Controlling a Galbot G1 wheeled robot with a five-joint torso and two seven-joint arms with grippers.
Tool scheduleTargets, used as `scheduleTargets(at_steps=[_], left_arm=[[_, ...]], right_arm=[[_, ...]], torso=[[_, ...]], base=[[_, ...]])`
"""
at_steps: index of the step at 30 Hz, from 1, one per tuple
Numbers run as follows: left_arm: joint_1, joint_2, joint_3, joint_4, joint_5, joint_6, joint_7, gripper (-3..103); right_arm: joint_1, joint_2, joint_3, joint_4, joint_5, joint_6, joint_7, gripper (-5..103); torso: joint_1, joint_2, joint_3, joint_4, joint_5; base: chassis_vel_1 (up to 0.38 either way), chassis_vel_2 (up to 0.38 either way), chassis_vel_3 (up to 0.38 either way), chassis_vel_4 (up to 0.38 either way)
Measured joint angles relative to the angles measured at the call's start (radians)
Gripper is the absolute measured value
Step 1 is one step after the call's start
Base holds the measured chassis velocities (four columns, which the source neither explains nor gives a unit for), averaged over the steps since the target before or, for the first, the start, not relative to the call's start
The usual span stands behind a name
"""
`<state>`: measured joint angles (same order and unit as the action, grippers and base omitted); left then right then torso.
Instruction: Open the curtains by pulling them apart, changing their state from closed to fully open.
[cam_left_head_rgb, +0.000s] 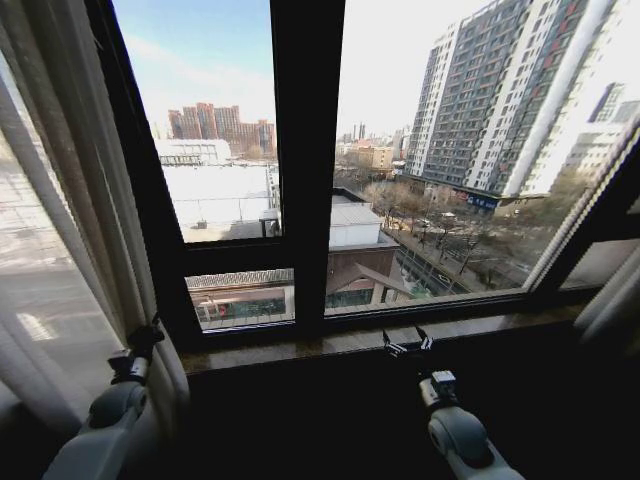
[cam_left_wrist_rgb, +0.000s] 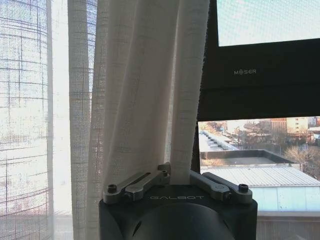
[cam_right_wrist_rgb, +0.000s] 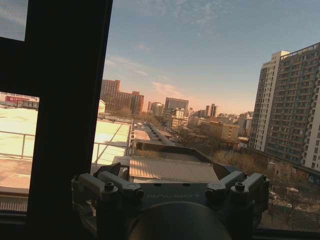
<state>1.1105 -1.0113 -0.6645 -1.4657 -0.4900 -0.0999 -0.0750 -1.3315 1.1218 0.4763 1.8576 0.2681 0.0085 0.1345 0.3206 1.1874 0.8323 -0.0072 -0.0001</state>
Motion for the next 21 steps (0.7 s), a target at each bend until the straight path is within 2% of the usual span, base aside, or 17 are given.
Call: scheduleTargets(at_steps=[6, 12, 21], left_arm=[[0.011, -0.001, -0.004, -0.009, 0.0, -0.003, 0.0, 0], [0.016, 0.004, -0.011, -0.009, -0.002, -0.008, 0.0, 0], [0.021, 0.002, -0.012, -0.01, -0.004, -0.013, 0.0, 0]], right_arm=[[0.0, 0.0, 0.0, 0.0, 0.0, 0.0, 0.0, 100], [0.0, 0.0, 0.0, 0.0, 0.0, 0.0, 0.0, 100], [0.0, 0.0, 0.0, 0.0, 0.0, 0.0, 0.0, 100]], torso=[[0.0, 0.0, 0.0, -0.0002, 0.0003], [0.0, 0.0, 0.0, -0.0002, 0.0004], [0.0, 0.0, 0.0, -0.0002, 0.0002]], base=[[0.094, 0.045, -0.071, -0.03], [0.2, 0.13, -0.17, -0.14], [0.303, 0.239, -0.301, -0.25]])
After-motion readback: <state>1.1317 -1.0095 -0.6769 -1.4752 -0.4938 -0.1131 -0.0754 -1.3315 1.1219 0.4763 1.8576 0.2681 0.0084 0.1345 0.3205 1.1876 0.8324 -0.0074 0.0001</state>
